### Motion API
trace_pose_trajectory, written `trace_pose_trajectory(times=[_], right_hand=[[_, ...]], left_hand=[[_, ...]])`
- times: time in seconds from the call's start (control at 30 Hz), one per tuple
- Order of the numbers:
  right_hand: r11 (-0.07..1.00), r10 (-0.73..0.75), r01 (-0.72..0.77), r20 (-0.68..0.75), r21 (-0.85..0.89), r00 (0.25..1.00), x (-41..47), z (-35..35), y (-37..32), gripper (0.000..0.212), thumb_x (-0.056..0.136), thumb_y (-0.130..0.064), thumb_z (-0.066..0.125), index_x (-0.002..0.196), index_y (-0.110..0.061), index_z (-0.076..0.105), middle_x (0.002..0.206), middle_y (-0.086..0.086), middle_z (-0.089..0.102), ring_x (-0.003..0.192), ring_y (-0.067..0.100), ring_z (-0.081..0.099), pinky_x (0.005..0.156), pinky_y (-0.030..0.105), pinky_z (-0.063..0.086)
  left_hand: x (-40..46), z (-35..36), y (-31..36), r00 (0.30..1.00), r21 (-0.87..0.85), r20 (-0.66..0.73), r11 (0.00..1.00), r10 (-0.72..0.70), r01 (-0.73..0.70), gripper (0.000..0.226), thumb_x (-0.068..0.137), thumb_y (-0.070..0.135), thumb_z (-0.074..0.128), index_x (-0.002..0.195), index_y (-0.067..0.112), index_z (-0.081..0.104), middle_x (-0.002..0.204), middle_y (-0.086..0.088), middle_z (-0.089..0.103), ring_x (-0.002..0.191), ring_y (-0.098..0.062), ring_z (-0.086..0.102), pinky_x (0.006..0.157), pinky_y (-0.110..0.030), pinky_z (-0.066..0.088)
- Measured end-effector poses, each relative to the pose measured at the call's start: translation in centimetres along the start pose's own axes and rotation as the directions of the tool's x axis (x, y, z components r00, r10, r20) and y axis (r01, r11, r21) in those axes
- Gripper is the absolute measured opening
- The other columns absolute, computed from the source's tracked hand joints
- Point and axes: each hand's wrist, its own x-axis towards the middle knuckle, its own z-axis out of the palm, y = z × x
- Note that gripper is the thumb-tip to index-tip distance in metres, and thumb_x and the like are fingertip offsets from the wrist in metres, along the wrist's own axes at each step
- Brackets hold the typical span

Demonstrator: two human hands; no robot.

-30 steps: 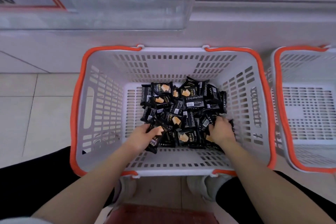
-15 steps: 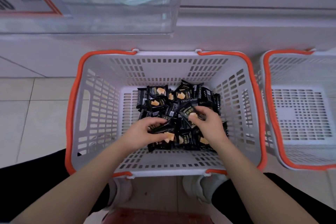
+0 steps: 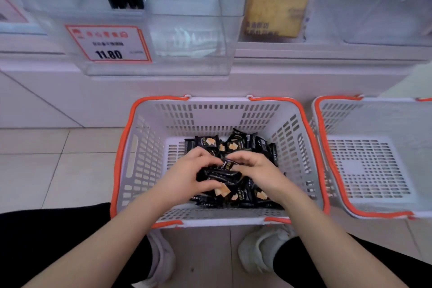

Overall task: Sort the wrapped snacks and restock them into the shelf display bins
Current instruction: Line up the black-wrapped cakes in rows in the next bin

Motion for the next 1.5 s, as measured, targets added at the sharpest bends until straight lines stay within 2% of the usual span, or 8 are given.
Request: trace_pose_trajectory(times=[0.17,0.37,0.5,0.73,0.87,1.1,1.37,1.5], right_hand=[[0.989,0.001,0.017,-0.121,0.15,0.993,-0.6,1.2,-2.4,0.033,0.097,-0.01,0.04,0.091,-0.026,0.069,0.109,-0.007,0.067,0.11,0.013,0.057,0.103,0.035,0.039],[0.982,-0.174,0.183,-0.146,0.051,0.974,-1.5,2.7,-6.3,0.011,0.092,-0.033,0.053,0.094,-0.042,0.059,0.089,-0.033,0.063,0.084,-0.019,0.055,0.07,0.002,0.042],[0.947,-0.313,0.294,-0.159,-0.131,0.936,-2.2,2.5,-9.0,0.024,0.089,-0.025,0.058,0.103,-0.045,0.054,0.099,-0.03,0.062,0.096,-0.013,0.056,0.081,0.008,0.044],[0.754,-0.489,0.466,0.078,-0.462,0.869,-3.5,2.4,-16.8,0.052,0.082,-0.026,0.048,0.132,-0.037,0.041,0.118,-0.014,0.06,0.104,-0.001,0.055,0.085,0.018,0.047],[0.585,-0.621,0.588,0.158,-0.559,0.768,-3.7,3.5,-21.2,0.049,0.086,-0.037,0.045,0.133,-0.03,0.036,0.119,-0.008,0.055,0.104,-0.004,0.045,0.086,-0.002,0.031],[0.684,-0.605,0.601,0.137,-0.414,0.784,-1.5,2.7,-29.3,0.054,0.082,-0.012,0.067,0.13,-0.024,0.045,0.124,-0.002,0.058,0.111,0.008,0.057,0.097,0.026,0.045],[0.779,-0.431,0.283,-0.151,-0.56,0.89,5.6,0.8,-32.2,0.037,0.079,-0.02,0.068,0.111,-0.024,0.05,0.09,-0.009,0.064,0.075,0.001,0.06,0.059,0.008,0.043],[0.737,-0.294,0.022,-0.291,-0.676,0.91,11.2,0.7,-32.4,0.03,0.074,-0.024,0.067,0.097,-0.013,0.051,0.09,0.005,0.06,0.084,0.024,0.059,0.06,0.028,0.045]], left_hand=[[0.0,-0.6,0.7,0.955,-0.318,-0.217,0.939,-0.204,0.129,0.056,0.069,0.03,0.079,0.109,0.045,0.042,0.109,0.021,0.053,0.103,0.012,0.048,0.085,-0.008,0.036],[0.4,-2.2,1.1,0.898,-0.728,-0.131,0.656,-0.421,0.201,0.052,0.072,0.034,0.072,0.118,0.016,0.056,0.11,-0.003,0.068,0.1,-0.016,0.065,0.088,-0.035,0.052],[0.0,-3.7,2.5,0.92,-0.822,-0.153,0.564,-0.361,0.085,0.019,0.08,0.021,0.066,0.098,0.017,0.064,0.093,-0.002,0.073,0.094,-0.023,0.068,0.079,-0.036,0.055],[-1.1,-9.5,5.8,0.912,-0.612,-0.399,0.769,-0.099,-0.184,0.048,0.07,0.032,0.076,0.11,0.035,0.05,0.1,0.019,0.067,0.098,0.0,0.063,0.079,-0.014,0.049],[-1.5,-13.7,7.4,0.868,-0.57,-0.495,0.769,-0.041,-0.289,0.055,0.059,0.046,0.07,0.108,0.04,0.045,0.099,0.026,0.063,0.096,0.004,0.062,0.075,-0.011,0.048],[0.2,-21.4,8.8,0.814,-0.45,-0.577,0.803,0.074,-0.392,0.046,0.057,0.046,0.071,0.092,0.055,0.043,0.092,0.016,0.066,0.09,-0.008,0.065,0.081,-0.032,0.053],[6.6,-28.3,7.4,0.806,0.023,-0.59,0.999,0.05,-0.045,0.041,0.087,0.04,0.057,0.12,0.018,0.05,0.117,0.002,0.057,0.109,-0.015,0.054,0.09,-0.024,0.04],[10.7,-31.0,6.3,0.942,0.555,-0.335,0.814,0.032,0.17,0.037,0.09,0.035,0.053,0.118,0.011,0.051,0.121,-0.007,0.056,0.109,-0.025,0.053,0.082,-0.028,0.038]])
